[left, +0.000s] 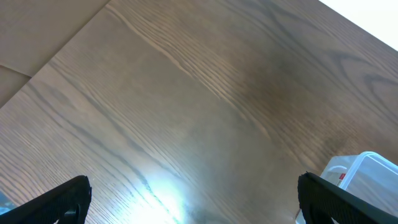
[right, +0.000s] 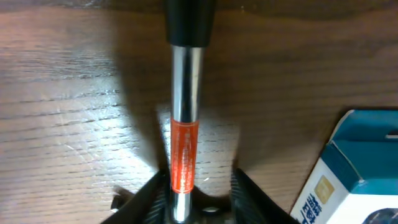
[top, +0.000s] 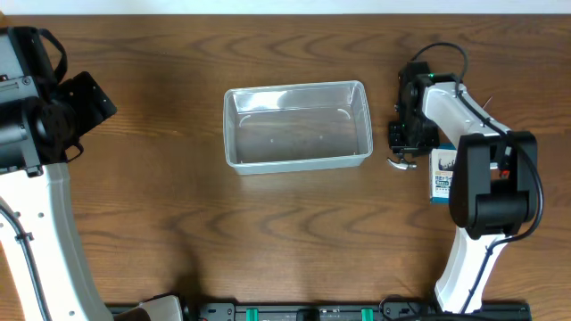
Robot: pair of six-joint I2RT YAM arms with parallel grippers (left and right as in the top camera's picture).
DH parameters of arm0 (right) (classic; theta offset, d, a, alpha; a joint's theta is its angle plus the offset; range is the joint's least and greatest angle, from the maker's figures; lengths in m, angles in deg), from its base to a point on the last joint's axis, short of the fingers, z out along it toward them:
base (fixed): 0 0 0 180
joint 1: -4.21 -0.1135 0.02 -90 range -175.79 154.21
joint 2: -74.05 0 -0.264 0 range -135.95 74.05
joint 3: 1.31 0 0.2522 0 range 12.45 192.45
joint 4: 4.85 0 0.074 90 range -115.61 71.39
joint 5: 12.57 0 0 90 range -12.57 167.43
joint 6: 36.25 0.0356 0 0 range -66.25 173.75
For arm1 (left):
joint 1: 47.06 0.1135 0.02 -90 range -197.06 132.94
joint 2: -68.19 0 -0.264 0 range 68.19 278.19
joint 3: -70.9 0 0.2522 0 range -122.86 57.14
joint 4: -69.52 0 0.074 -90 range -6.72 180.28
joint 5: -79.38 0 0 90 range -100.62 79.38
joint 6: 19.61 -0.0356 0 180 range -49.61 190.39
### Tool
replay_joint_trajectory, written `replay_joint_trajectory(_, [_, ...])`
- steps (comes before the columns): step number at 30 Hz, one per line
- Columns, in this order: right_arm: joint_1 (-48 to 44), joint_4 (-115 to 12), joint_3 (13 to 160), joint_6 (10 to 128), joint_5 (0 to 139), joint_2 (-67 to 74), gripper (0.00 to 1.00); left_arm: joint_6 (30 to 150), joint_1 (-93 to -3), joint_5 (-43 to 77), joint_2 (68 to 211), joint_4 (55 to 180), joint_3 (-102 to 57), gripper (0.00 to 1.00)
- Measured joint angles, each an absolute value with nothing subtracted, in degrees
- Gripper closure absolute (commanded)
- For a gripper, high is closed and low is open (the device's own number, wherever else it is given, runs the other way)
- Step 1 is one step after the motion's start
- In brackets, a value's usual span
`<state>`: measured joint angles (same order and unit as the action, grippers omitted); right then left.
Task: Pack container
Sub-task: 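Move the right gripper to the hammer and grasp its handle, then carry the hammer with the right gripper and drop it into the container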
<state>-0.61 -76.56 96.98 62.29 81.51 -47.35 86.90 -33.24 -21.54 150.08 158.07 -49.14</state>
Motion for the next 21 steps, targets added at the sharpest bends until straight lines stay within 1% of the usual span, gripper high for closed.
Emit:
replay_joint_trajectory(2, [-0.61, -75.91, 96.32, 62.20, 81.47, -46.98, 0.74, 86.90, -33.24, -21.54, 150.08, 158.07, -49.14, 0.02])
replay_joint_trajectory(5, [-0.63, -75.14, 95.34, 62.31, 81.49, -46.46, 0.85, 86.90, -33.24, -21.56, 150.08, 158.07, -49.14, 0.02])
replay_joint_trajectory(8, [-0.63, -74.99, 94.84, 62.24, 81.57, -46.19, 0.90, 86.90, -33.24, -21.54, 150.08, 158.05, -49.14, 0.02])
replay_joint_trajectory(12, [-0.63, -74.90, 94.77, 62.24, 81.64, -46.09, 0.93, 86.92, -33.24, -21.54, 150.08, 158.07, -49.14, 0.02])
replay_joint_trajectory(15, [-0.63, -74.88, 94.75, 62.27, 81.64, -46.09, 0.99, 86.90, -33.24, -21.54, 150.08, 158.07, -49.14, 0.02])
replay_joint_trajectory(21, [-0.63, -74.38, 94.47, 62.27, 81.62, -45.91, 0.99, 86.92, -33.24, -21.54, 150.08, 158.07, -49.14, 0.02])
